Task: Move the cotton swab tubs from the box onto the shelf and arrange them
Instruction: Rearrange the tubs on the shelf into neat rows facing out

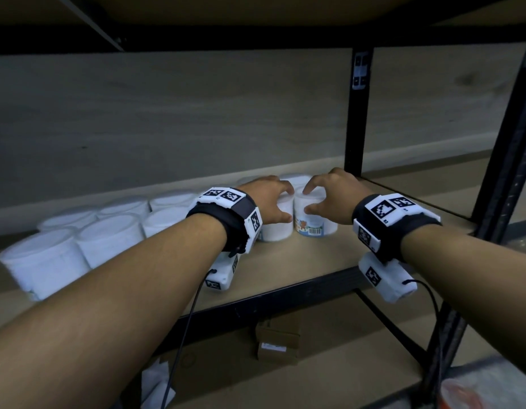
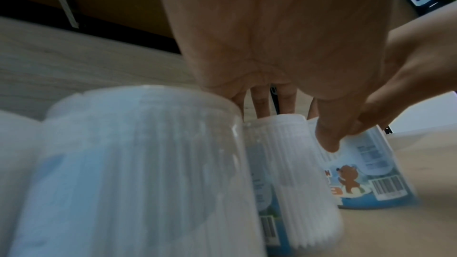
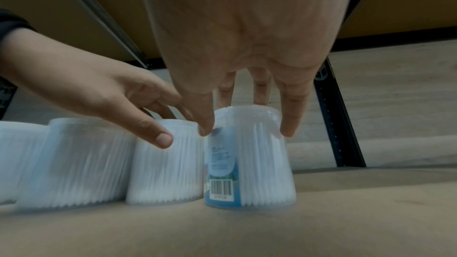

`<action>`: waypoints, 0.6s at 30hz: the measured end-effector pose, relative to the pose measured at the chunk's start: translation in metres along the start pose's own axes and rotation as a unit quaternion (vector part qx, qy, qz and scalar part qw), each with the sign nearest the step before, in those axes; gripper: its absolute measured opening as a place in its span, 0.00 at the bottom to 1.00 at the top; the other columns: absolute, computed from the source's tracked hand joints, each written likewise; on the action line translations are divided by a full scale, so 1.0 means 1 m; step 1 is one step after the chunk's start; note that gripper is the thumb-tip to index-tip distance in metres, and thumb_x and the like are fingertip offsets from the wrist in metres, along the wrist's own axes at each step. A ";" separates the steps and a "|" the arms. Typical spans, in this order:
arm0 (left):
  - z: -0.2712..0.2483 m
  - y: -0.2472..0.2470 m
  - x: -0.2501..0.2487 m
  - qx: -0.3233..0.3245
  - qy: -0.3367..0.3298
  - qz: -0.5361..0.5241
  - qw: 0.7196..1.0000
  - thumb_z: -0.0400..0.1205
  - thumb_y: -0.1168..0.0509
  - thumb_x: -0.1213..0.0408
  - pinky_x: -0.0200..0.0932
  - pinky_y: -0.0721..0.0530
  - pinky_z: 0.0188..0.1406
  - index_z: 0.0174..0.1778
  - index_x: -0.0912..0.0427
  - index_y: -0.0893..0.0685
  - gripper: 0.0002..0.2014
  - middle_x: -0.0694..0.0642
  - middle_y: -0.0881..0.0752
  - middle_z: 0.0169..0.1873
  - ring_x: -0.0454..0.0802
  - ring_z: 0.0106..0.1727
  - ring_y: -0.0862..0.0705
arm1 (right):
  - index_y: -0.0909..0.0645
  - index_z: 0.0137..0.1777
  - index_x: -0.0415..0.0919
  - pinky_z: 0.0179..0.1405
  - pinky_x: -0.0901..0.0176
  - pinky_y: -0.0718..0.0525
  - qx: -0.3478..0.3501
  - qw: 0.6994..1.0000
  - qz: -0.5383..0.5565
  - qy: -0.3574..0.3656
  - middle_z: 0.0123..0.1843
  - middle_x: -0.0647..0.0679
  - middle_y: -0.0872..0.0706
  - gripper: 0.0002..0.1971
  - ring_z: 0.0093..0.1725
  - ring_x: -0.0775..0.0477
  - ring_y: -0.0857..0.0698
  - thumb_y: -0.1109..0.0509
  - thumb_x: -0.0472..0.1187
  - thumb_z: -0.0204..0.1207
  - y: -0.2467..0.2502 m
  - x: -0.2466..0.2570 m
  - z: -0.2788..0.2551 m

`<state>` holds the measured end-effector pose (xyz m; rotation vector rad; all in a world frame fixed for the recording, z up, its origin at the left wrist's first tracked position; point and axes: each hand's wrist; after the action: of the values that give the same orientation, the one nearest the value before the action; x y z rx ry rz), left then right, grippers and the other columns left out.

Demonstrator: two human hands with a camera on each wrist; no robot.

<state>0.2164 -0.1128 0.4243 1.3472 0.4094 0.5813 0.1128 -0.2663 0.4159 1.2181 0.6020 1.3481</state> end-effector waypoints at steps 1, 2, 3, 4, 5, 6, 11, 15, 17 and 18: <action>0.001 0.000 0.000 -0.001 0.001 -0.005 1.000 0.75 0.29 0.46 0.50 0.23 0.68 0.75 0.48 0.27 0.32 0.53 0.23 0.69 0.54 0.68 0.23 | 0.17 0.61 0.58 0.66 0.50 0.22 -0.004 1.000 0.003 0.000 0.67 0.43 0.24 0.18 0.63 0.41 0.19 0.22 0.54 0.71 -0.002 0.000 0.001; 0.002 -0.001 0.001 -0.001 0.002 -0.012 1.000 0.76 0.29 0.47 0.49 0.23 0.68 0.74 0.48 0.26 0.30 0.54 0.22 0.69 0.54 0.68 0.22 | 0.16 0.59 0.58 0.66 0.49 0.21 -0.010 1.000 0.006 0.000 0.66 0.43 0.23 0.17 0.63 0.41 0.19 0.22 0.55 0.70 -0.003 0.000 0.002; 0.002 -0.001 0.001 -0.001 0.004 -0.018 1.000 0.76 0.29 0.48 0.49 0.23 0.67 0.73 0.47 0.26 0.29 0.54 0.22 0.68 0.54 0.67 0.22 | 0.15 0.57 0.58 0.65 0.49 0.20 -0.015 1.000 0.009 -0.002 0.65 0.43 0.21 0.16 0.62 0.41 0.19 0.22 0.55 0.70 -0.005 0.000 0.004; 0.003 -0.001 0.002 -0.002 0.005 -0.023 1.000 0.76 0.29 0.49 0.49 0.23 0.67 0.73 0.47 0.26 0.28 0.54 0.22 0.67 0.54 0.66 0.22 | 0.15 0.54 0.59 0.64 0.48 0.19 -0.019 1.000 0.013 -0.002 0.65 0.43 0.19 0.14 0.62 0.41 0.18 0.21 0.56 0.69 -0.006 -0.001 0.005; 0.004 -0.001 0.003 -0.003 0.006 -0.028 1.000 0.76 0.28 0.49 0.49 0.23 0.66 0.72 0.47 0.25 0.28 0.54 0.22 0.66 0.54 0.66 0.22 | 0.15 0.52 0.60 0.64 0.49 0.19 -0.022 1.000 0.017 -0.004 0.64 0.43 0.18 0.13 0.61 0.42 0.18 0.21 0.56 0.68 -0.007 -0.001 0.006; 0.005 -0.002 0.004 -0.004 0.005 -0.033 0.999 0.76 0.28 0.50 0.48 0.23 0.65 0.71 0.46 0.25 0.27 0.54 0.22 0.66 0.54 0.66 0.22 | 0.16 0.49 0.60 0.63 0.49 0.19 -0.024 0.999 0.021 -0.004 0.64 0.44 0.17 0.12 0.61 0.42 0.17 0.21 0.56 0.68 -0.008 -0.002 0.007; 0.008 -0.001 0.008 -0.003 -0.003 -0.054 0.999 0.73 0.24 0.49 0.50 0.21 0.64 0.67 0.44 0.23 0.27 0.50 0.20 0.63 0.52 0.62 0.21 | 0.15 0.49 0.60 0.62 0.51 0.19 -0.027 0.999 0.028 -0.002 0.64 0.45 0.17 0.11 0.62 0.43 0.18 0.20 0.55 0.68 -0.010 -0.007 0.010; 0.010 0.004 0.010 0.009 -0.002 -0.063 0.998 0.70 0.22 0.47 0.48 0.21 0.64 0.64 0.43 0.21 0.27 0.48 0.18 0.62 0.49 0.63 0.21 | 0.15 0.50 0.60 0.60 0.53 0.19 -0.026 0.999 0.030 0.000 0.64 0.47 0.17 0.11 0.61 0.44 0.18 0.21 0.54 0.69 -0.010 -0.008 0.010; 0.011 0.008 0.009 0.009 -0.002 -0.060 0.998 0.69 0.21 0.48 0.42 0.23 0.59 0.63 0.43 0.21 0.27 0.47 0.17 0.62 0.48 0.62 0.21 | 0.14 0.51 0.59 0.59 0.54 0.19 -0.024 0.999 0.027 0.002 0.64 0.48 0.17 0.11 0.61 0.45 0.19 0.22 0.54 0.70 -0.007 -0.008 0.009; 0.011 0.008 0.008 0.009 -0.002 -0.057 0.998 0.69 0.21 0.48 0.40 0.24 0.57 0.63 0.44 0.21 0.27 0.47 0.17 0.62 0.48 0.62 0.21 | 0.14 0.52 0.58 0.59 0.55 0.20 -0.023 0.999 0.025 0.003 0.64 0.48 0.17 0.11 0.61 0.45 0.19 0.22 0.53 0.70 -0.006 -0.008 0.009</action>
<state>0.2282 -0.1152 0.4351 1.3339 0.4851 0.4808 0.1212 -0.2755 0.4106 1.1998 0.5455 1.3997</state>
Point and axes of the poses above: each hand's wrist, its own z-axis towards the middle knuckle, its own y-axis out of the back of the hand, x = y × z
